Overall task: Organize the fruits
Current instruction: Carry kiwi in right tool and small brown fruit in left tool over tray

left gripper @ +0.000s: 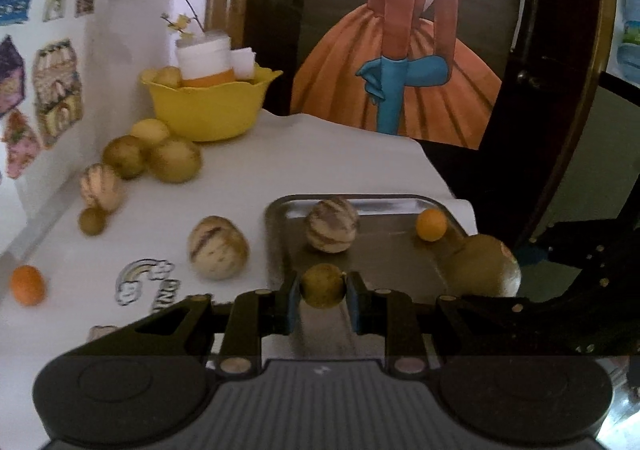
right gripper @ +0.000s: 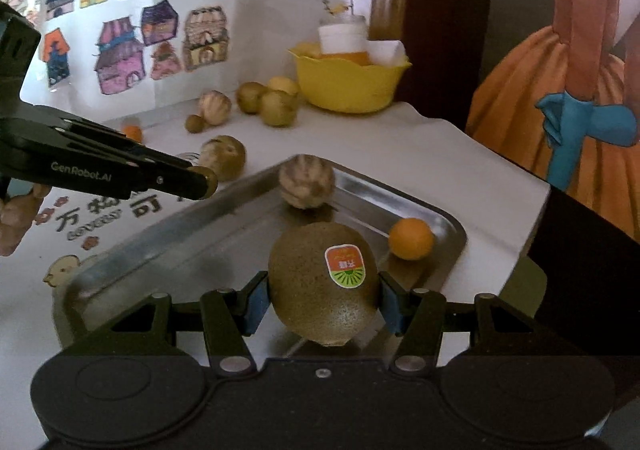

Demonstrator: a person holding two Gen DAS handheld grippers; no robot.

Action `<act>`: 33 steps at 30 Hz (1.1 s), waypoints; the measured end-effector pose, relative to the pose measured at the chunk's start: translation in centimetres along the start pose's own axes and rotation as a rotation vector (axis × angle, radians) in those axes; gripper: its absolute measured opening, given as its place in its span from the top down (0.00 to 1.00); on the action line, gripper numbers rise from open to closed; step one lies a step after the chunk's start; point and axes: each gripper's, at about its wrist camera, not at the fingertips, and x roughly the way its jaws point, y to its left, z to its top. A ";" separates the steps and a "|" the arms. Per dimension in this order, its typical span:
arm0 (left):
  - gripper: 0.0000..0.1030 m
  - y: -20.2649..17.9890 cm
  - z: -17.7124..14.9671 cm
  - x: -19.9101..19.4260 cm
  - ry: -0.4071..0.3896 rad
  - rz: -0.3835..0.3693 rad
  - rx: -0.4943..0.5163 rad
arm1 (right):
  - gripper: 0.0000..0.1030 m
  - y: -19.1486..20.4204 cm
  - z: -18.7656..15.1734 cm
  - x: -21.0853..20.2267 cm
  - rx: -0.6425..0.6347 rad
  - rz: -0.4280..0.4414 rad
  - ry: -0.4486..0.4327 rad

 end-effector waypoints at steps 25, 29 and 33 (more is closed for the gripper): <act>0.74 -0.7 -0.3 3.8 0.036 -0.005 -0.030 | 0.43 -1.2 0.0 2.9 -0.011 -0.053 0.007; 0.74 -0.7 -0.4 4.0 0.041 -0.005 -0.032 | 0.43 -1.3 0.0 2.9 -0.013 -0.053 0.007; 0.74 -0.7 -0.5 4.1 0.049 0.002 -0.029 | 0.43 -1.3 0.0 2.9 -0.012 -0.052 0.009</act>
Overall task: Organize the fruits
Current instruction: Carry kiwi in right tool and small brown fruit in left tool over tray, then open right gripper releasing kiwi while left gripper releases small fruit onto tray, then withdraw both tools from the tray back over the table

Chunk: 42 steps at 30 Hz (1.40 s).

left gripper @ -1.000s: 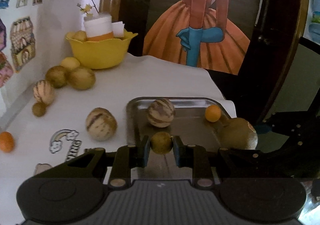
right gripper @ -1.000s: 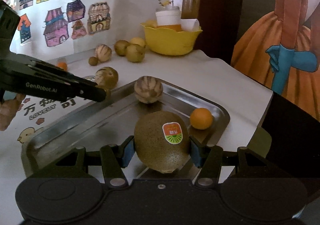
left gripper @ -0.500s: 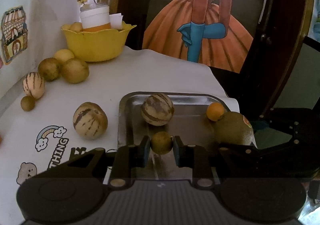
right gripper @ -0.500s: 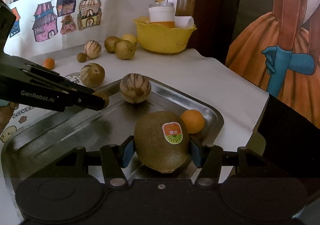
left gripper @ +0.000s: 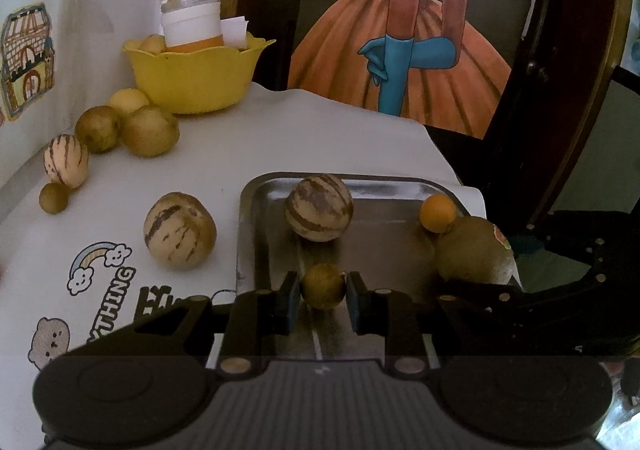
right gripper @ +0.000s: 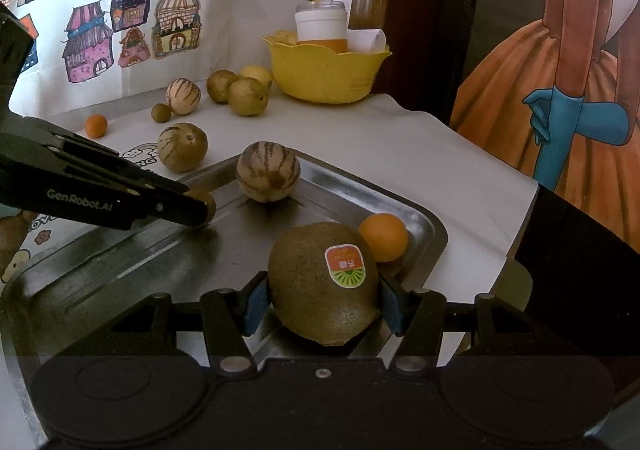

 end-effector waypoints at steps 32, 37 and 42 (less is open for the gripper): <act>0.05 0.2 0.3 -7.7 -0.123 0.044 -0.095 | 0.19 2.5 -0.7 -6.8 0.023 0.009 -0.128; 0.01 -0.3 -0.6 -10.8 -0.169 0.067 -0.115 | 0.06 3.9 -0.9 -10.4 0.050 0.024 -0.188; 0.00 -0.9 -1.9 -13.9 -0.209 0.090 -0.097 | 0.01 5.5 -1.1 -13.8 0.060 0.050 -0.223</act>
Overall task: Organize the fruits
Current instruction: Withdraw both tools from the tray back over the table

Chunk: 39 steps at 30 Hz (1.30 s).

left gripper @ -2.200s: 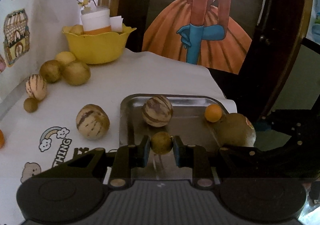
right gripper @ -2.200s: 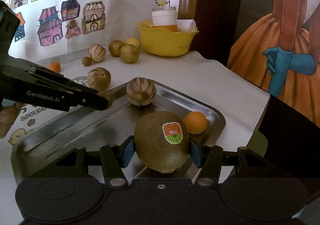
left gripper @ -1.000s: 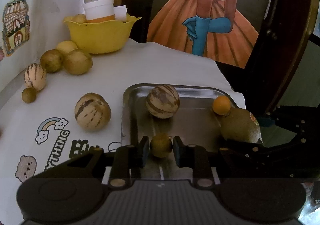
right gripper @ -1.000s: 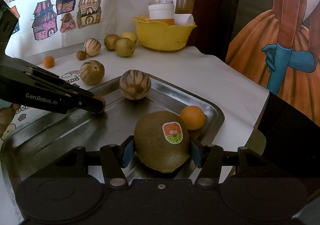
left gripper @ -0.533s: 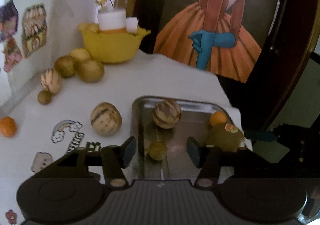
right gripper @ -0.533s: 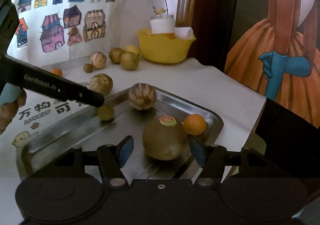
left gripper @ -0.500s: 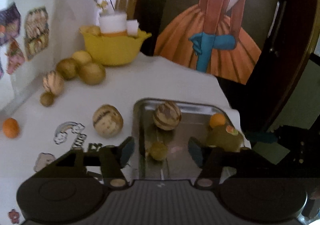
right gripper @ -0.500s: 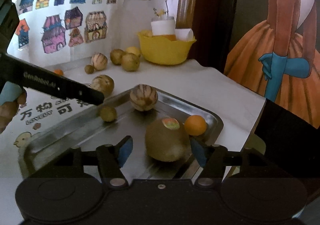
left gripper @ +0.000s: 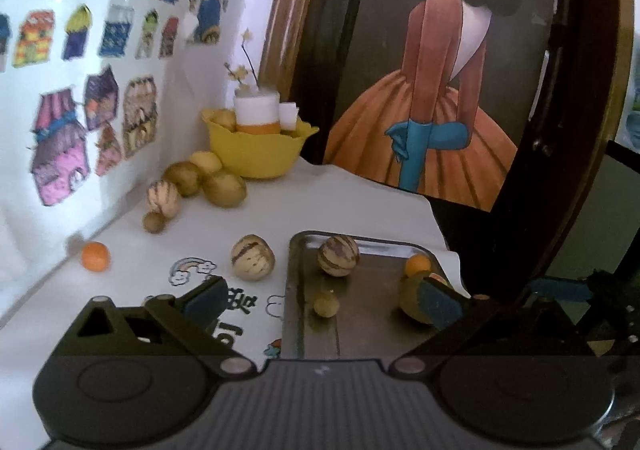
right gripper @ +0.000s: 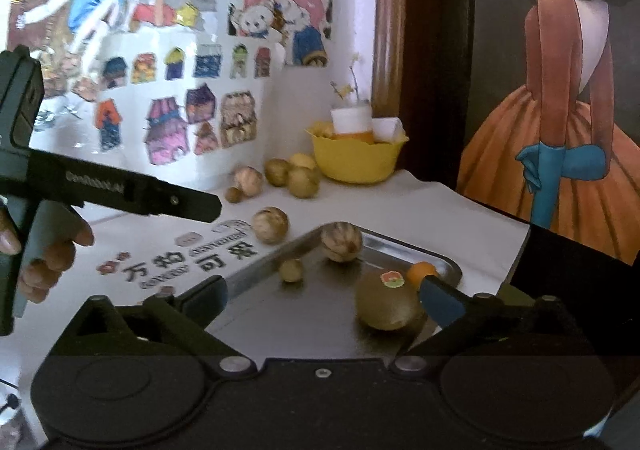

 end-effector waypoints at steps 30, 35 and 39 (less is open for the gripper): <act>0.00 8.0 -8.2 -10.4 0.129 0.253 0.006 | 0.01 10.1 -5.4 -2.7 0.005 0.158 0.209; 0.00 10.0 -8.6 -11.2 0.139 0.307 -0.015 | 0.01 11.7 -5.0 -0.9 -0.005 0.214 0.242; 0.00 11.3 -8.5 -11.4 0.144 0.333 -0.025 | 0.01 13.1 -4.2 0.5 -0.027 0.257 0.255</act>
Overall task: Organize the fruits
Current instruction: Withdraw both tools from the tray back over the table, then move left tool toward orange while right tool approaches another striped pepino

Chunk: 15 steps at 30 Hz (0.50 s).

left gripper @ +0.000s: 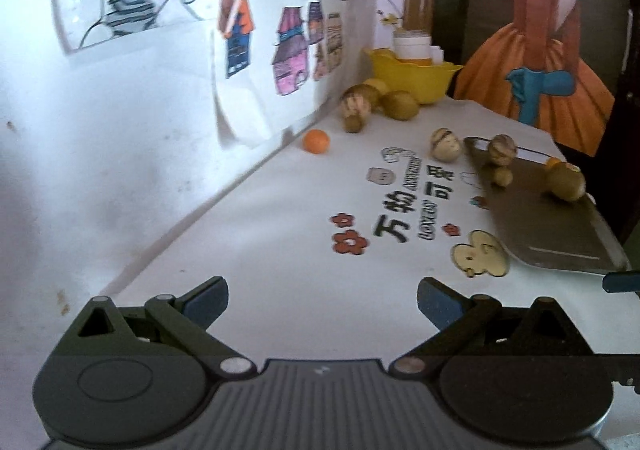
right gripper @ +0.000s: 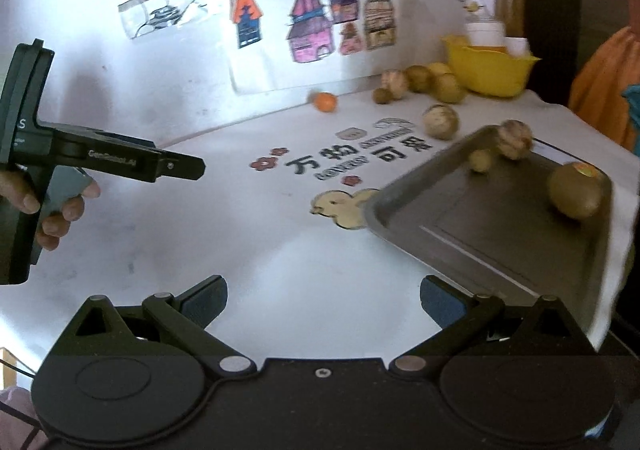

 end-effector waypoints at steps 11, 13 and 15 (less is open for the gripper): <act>0.00 0.9 2.6 1.9 -0.025 0.030 0.052 | 0.01 -0.4 4.9 3.5 -0.120 -0.006 -0.032; 0.00 0.9 3.1 2.6 -0.025 0.032 0.063 | 0.01 -1.3 6.1 4.1 -0.122 -0.014 -0.029; 0.00 0.8 3.6 3.4 -0.022 0.031 0.076 | 0.01 -2.2 7.3 4.5 -0.137 -0.021 -0.033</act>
